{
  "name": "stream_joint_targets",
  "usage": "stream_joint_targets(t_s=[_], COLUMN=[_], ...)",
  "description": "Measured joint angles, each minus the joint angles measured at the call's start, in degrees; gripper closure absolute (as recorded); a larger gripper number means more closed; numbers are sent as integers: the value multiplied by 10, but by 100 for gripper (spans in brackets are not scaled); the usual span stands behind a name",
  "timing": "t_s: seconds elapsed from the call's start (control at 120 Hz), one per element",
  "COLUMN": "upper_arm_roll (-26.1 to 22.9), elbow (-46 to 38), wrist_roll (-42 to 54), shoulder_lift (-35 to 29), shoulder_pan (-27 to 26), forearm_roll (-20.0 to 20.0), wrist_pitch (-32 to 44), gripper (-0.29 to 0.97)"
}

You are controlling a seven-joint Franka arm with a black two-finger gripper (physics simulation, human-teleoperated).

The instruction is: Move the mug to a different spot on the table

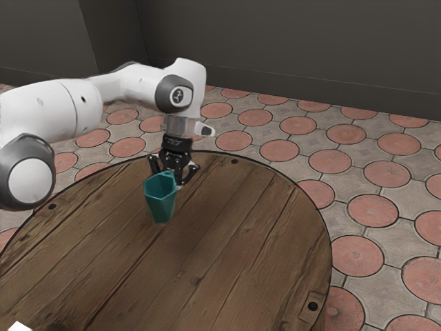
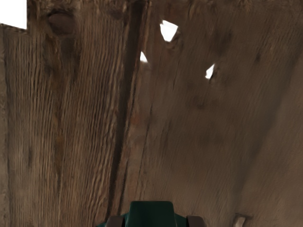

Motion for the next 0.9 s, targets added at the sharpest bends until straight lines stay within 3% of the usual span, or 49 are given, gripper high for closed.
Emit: stream_joint_targets(t_s=[0.308, 0.533, 0.9], upper_arm_roll=[10, 29, 29], elbow=[6, -49, -54], wrist_roll=[124, 173, 216], shoulder_lift=[9, -8, 26], shoulder_pan=[18, 11, 13], forearm_roll=[29, 2, -11], wrist_pitch=[-18, -2, 43], gripper=[63, 62, 63])
